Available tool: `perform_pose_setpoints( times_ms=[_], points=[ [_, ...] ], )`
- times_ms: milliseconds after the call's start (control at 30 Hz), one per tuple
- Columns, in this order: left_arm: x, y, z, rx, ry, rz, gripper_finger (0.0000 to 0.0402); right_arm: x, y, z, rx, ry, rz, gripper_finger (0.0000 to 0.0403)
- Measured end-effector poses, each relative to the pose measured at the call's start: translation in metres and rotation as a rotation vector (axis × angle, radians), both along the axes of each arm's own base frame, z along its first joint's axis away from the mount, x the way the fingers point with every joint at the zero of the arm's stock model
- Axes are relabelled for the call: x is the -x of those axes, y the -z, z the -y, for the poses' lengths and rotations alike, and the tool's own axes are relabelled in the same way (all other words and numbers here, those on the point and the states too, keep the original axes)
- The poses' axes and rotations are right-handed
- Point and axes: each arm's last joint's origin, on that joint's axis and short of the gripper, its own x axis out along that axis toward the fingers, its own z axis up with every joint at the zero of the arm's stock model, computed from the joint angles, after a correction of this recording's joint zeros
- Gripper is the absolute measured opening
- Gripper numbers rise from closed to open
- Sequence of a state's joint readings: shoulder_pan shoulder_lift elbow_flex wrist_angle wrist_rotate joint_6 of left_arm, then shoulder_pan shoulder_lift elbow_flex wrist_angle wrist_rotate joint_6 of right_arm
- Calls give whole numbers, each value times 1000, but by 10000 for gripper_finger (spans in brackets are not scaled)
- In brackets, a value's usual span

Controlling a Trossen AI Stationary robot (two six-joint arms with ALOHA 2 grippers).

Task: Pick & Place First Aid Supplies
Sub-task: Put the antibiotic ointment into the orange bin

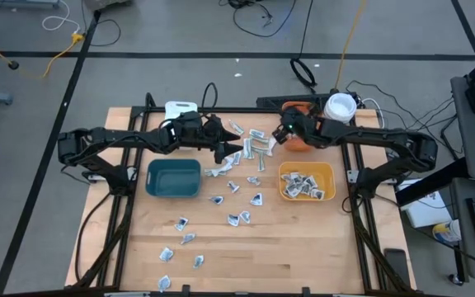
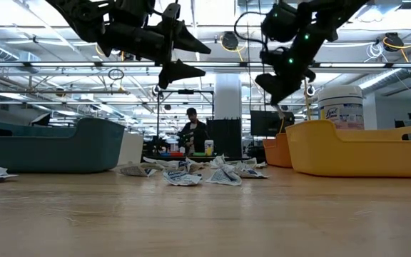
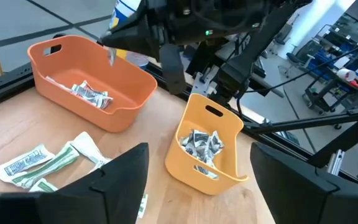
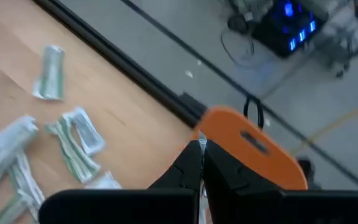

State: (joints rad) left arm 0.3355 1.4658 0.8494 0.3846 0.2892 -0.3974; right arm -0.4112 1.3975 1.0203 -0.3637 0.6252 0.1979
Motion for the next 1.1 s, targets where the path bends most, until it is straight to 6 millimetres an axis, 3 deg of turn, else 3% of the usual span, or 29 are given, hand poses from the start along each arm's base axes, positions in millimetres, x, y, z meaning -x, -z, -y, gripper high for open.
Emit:
perform_pose_setpoints(
  times_ms=[133, 367, 600, 733, 933, 1100],
  points=[
    [1, 0, -2, 2, -6, 0, 274, 10, 10, 14, -60, 84, -45, 0],
    [3, 0, -8, 8, -29, 5, 257, 18, 27, 42, -185, 85, -61, 0],
    [3, 0, -9, 25, -35, 2, 262, 20, 39, 54, -219, 99, -87, 8],
    [3, 0, -9, 30, -24, 2, 270, 21, 39, 55, -224, 100, -92, 39],
    [3, 0, -9, 36, -11, 3, 271, 21, 39, 53, -271, 59, -95, 116],
    [3, 0, -9, 36, -11, 3, 271, 13, 13, 58, -254, -53, -126, 161]
  ],
)
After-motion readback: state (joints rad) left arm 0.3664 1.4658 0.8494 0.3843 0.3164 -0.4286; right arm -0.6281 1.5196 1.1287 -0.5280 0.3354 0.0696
